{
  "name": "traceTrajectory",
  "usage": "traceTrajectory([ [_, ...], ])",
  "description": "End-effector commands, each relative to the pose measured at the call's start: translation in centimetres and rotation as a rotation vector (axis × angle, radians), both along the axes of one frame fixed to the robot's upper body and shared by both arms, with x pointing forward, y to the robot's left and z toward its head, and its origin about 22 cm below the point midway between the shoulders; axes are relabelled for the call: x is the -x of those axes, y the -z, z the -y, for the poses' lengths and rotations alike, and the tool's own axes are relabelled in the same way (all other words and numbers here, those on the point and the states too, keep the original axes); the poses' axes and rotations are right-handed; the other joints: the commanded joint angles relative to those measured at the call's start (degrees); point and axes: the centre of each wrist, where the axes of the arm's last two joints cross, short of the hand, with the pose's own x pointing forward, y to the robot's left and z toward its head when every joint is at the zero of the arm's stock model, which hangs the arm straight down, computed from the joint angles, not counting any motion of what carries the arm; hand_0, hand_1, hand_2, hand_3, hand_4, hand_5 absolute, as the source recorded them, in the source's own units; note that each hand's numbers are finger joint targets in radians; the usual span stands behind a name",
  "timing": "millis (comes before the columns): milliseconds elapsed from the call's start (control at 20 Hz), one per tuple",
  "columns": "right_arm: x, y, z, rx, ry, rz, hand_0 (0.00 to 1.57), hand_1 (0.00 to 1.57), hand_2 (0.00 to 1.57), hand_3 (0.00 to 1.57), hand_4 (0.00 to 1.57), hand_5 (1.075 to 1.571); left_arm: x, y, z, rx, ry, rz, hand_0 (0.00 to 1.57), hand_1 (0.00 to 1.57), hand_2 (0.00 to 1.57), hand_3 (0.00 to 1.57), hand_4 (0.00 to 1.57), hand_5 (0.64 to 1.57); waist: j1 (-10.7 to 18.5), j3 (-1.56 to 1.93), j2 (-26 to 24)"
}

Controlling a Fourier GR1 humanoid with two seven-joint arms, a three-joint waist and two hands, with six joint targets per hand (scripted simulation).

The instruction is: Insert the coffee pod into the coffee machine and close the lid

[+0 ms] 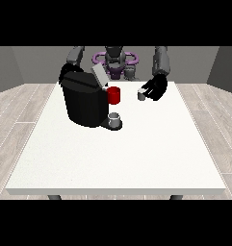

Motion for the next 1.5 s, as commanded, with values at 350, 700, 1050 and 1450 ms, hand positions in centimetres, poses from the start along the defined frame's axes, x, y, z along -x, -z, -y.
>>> traceTrajectory([
  [350,-0.3,1.1,-0.4,-0.01,-0.01,-0.008,0.0,0.0,0.0,0.0,0.44,1.571,-2.0,-6.1,0.8,-0.003,0.07,0.031,1.23,1.23,1.32,1.29,0.57,1.571,-0.3,0.0,-0.9],
  [700,0.1,2.3,-0.8,0.003,-0.032,-0.008,0.0,0.0,0.0,0.0,0.48,1.571,-3.1,-10.3,3.2,0.0,0.088,0.105,1.01,1.01,1.2,1.22,0.54,1.571,-1.7,0.02,-1.2],
  [1050,-0.8,0.0,-2.0,-0.009,-0.07,0.069,0.0,0.0,0.0,0.0,0.52,1.571,-3.9,-15.8,2.2,0.054,0.031,0.148,1.24,1.24,1.26,1.2,0.48,1.571,-4.7,0.01,1.4],
  [1450,-2.5,-5.3,-3.0,0.026,-0.103,0.119,0.0,0.0,0.0,0.0,0.51,1.571,-4.2,-15.2,2.9,0.0,0.004,0.214,1.26,1.26,1.31,1.24,0.51,1.571,-8.0,-0.02,4.9],
])
